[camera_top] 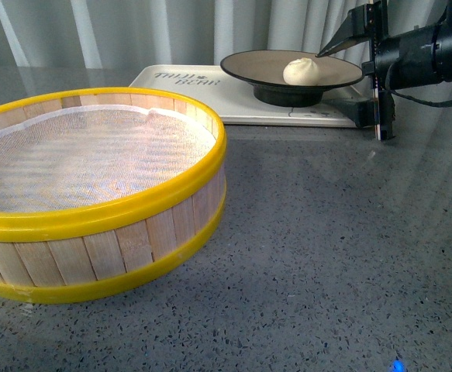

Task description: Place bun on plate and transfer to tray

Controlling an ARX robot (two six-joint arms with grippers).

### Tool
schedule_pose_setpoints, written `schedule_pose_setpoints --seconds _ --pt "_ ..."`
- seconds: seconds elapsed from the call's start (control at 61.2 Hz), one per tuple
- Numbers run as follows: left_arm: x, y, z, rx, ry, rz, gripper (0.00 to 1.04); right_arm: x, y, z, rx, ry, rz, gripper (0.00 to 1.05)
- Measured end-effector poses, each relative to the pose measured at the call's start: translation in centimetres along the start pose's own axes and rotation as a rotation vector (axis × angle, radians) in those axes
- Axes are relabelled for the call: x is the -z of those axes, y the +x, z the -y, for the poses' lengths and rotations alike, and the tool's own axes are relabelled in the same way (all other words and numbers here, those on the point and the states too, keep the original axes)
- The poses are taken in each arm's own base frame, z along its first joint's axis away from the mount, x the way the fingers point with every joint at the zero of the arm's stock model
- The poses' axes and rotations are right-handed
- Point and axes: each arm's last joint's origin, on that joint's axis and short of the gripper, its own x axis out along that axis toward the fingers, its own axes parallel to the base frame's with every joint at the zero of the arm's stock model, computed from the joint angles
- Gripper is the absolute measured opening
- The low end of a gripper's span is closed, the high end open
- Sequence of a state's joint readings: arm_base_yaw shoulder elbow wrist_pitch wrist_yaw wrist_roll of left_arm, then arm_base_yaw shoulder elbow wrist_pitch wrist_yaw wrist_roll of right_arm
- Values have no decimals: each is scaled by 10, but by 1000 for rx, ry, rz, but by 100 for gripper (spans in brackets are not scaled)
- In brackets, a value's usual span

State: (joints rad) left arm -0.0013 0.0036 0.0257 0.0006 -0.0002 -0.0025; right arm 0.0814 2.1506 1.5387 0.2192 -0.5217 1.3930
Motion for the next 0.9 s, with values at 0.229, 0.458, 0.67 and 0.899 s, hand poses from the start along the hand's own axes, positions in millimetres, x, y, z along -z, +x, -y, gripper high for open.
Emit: schedule_pose_setpoints --seconds 0.229,0.458,0.67,0.899 --pt "0 0 0 0 0 0 98 16 -14 -1 -16 -13 -5 97" --pt "0 0 0 0 0 0 98 30 -57 -18 -68 -87 46 96" --pt "0 0 0 0 0 0 98 22 -121 -15 -55 -152 156 96" --pt "0 0 0 0 0 0 98 7 -205 22 126 -306 481 96"
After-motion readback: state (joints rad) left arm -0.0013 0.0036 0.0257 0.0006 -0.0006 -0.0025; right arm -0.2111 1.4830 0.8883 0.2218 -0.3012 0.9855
